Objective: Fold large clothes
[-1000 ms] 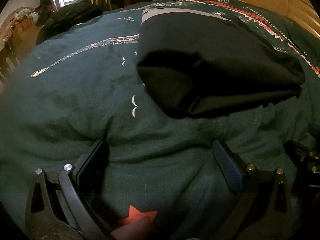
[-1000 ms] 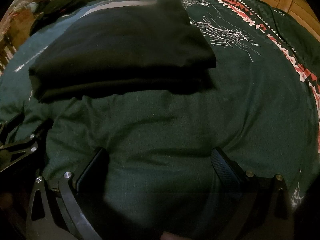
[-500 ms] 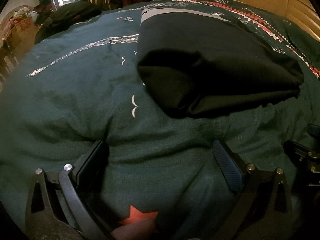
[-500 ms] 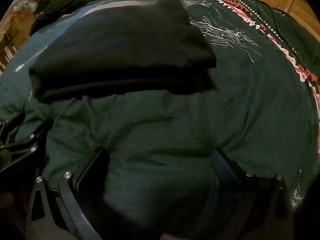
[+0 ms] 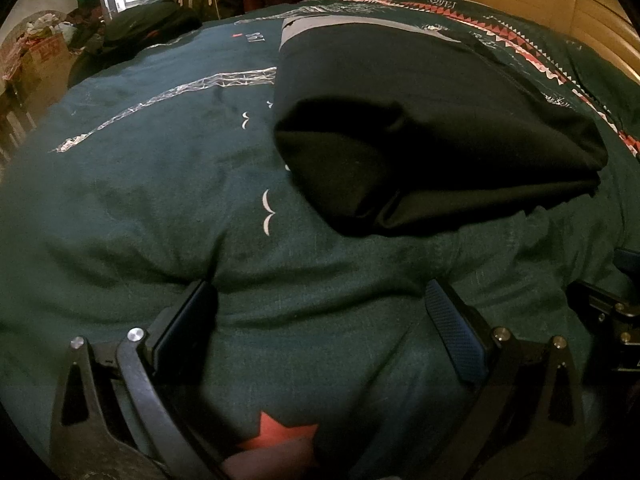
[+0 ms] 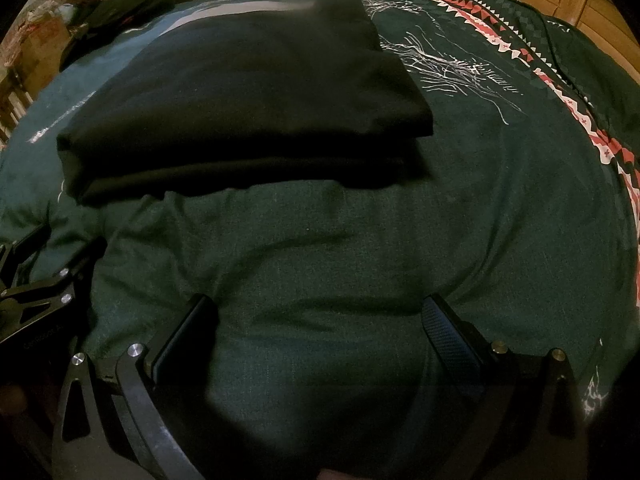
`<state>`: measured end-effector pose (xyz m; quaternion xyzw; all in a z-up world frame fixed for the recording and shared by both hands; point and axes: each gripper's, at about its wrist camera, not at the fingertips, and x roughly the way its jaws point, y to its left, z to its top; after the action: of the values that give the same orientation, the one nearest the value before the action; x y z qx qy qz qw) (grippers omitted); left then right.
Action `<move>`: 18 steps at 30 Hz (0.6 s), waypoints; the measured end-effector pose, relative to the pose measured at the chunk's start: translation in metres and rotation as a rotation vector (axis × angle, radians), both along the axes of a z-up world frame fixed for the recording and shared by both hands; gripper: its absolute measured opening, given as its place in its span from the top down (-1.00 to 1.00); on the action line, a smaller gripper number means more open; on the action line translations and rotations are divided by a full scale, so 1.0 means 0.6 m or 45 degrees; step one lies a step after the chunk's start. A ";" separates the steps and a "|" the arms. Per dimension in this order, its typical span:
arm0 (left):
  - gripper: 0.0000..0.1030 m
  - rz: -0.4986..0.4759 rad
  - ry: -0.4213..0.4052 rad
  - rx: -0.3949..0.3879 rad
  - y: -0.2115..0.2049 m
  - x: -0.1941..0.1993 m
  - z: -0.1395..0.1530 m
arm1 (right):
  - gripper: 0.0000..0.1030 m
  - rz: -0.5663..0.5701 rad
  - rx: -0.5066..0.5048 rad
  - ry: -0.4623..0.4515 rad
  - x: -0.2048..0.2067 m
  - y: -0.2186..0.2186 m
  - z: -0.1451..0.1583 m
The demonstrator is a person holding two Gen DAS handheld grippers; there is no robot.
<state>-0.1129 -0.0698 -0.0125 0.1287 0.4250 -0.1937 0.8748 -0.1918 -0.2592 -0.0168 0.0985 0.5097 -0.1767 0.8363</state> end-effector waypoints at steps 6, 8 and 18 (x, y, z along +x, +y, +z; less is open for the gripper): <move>-1.00 0.001 0.000 0.000 -0.001 0.000 0.000 | -1.00 -0.001 0.000 0.001 0.000 0.000 0.000; -1.00 0.001 0.001 0.002 -0.001 0.000 0.000 | -1.00 -0.001 0.000 0.001 0.000 0.000 0.000; -1.00 -0.004 0.006 0.009 -0.003 0.002 -0.002 | -1.00 -0.001 -0.001 0.002 0.001 0.000 0.001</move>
<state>-0.1116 -0.0716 -0.0137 0.1320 0.4276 -0.1939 0.8730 -0.1911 -0.2590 -0.0164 0.0983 0.5102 -0.1772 0.8358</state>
